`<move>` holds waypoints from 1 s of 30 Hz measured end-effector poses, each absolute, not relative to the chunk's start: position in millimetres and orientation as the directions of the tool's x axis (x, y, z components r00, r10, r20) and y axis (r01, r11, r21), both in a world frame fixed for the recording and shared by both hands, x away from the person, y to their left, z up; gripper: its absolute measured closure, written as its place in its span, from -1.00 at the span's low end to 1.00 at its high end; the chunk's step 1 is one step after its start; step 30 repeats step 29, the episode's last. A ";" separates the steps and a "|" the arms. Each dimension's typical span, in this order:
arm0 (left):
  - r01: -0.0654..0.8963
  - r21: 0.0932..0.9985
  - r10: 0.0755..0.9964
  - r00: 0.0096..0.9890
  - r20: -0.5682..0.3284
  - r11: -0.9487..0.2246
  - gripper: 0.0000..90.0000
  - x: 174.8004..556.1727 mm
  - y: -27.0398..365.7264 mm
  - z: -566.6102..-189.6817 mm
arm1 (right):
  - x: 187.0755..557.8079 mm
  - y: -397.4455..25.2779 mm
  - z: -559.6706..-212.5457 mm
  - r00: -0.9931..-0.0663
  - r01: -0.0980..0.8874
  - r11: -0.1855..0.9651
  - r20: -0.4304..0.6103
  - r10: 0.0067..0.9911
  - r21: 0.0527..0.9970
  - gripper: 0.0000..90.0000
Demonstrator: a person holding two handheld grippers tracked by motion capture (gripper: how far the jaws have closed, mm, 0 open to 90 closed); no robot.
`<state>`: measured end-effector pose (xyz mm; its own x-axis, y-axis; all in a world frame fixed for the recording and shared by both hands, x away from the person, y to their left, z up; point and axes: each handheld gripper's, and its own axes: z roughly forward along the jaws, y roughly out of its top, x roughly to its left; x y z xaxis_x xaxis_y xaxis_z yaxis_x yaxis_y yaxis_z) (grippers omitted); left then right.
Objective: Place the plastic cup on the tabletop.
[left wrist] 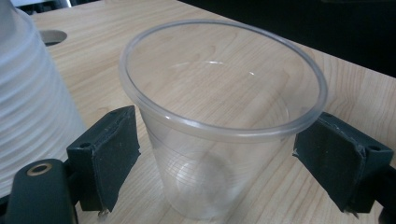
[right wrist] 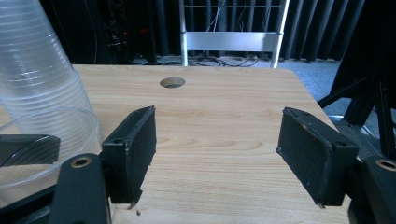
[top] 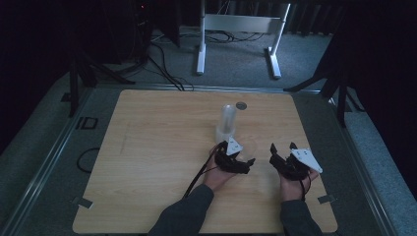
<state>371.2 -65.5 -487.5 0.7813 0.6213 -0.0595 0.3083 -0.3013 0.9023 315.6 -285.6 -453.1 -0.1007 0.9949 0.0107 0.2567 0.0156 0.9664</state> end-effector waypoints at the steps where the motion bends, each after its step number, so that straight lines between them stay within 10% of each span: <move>1: 0.307 0.903 0.621 0.782 -0.060 -0.300 -0.69 370.9 -63.2 -485.7 | 315.6 -285.8 -453.2 -0.101 0.257 0.015 0.011 0.995 0.966 -0.38; 30: 0.320 0.891 0.603 0.795 -0.068 -0.321 -0.68 352.7 -39.4 -491.4 | 315.8 -286.2 -453.5 -0.099 0.258 0.013 0.013 0.995 0.966 -0.38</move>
